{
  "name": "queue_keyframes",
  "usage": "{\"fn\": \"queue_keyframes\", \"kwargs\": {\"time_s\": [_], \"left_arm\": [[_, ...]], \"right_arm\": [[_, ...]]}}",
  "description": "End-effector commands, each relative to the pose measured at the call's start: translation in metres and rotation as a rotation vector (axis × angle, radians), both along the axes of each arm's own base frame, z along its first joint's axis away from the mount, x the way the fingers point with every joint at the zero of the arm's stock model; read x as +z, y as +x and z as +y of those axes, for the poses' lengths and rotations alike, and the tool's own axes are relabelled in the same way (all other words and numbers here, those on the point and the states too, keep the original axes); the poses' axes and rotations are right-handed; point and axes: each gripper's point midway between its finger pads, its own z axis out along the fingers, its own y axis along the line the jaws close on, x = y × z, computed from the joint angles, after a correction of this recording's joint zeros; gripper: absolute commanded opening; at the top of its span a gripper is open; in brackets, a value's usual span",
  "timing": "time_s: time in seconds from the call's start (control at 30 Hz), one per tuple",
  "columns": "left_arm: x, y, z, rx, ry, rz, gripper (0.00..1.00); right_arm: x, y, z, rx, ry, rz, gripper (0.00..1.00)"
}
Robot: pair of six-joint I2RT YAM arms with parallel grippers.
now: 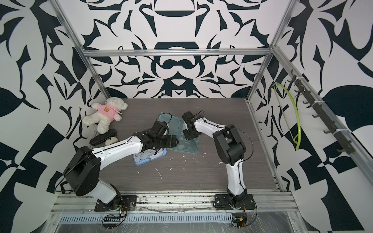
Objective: Open the ruler set and take out the ruler
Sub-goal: Take out the ruler from the ruler set box, then place the ruler at the center of the board.
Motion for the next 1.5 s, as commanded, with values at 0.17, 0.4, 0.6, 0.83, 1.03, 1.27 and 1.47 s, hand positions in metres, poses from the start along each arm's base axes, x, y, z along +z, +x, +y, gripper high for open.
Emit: {"fn": "queue_keyframes", "kwargs": {"time_s": [0.17,0.4,0.6,0.83,1.03,1.27,1.47], "left_arm": [[0.015,0.009,-0.002,0.013,-0.003,-0.032,0.91],[0.047,0.027,0.006,0.018,0.049,-0.155,0.92],[0.090,0.049,0.004,-0.026,0.095,-0.279,0.93],[0.124,0.078,-0.011,-0.031,0.059,-0.383,0.94],[0.123,0.092,-0.031,-0.050,0.014,-0.382,0.94],[0.111,0.092,-0.033,-0.057,0.013,-0.362,0.94],[0.105,0.088,-0.026,-0.061,0.047,-0.359,0.94]], "right_arm": [[0.048,0.005,0.004,-0.017,0.062,-0.093,0.15],[0.068,0.023,-0.020,-0.184,0.070,-0.149,0.11],[0.087,0.052,-0.081,-0.503,0.162,-0.132,0.10],[0.082,0.078,-0.162,-0.891,0.245,-0.114,0.11],[0.070,0.107,-0.200,-1.125,0.294,-0.129,0.12],[0.050,0.130,-0.210,-1.255,0.230,-0.105,0.12],[0.025,0.127,-0.211,-1.324,0.230,-0.086,0.13]]}}
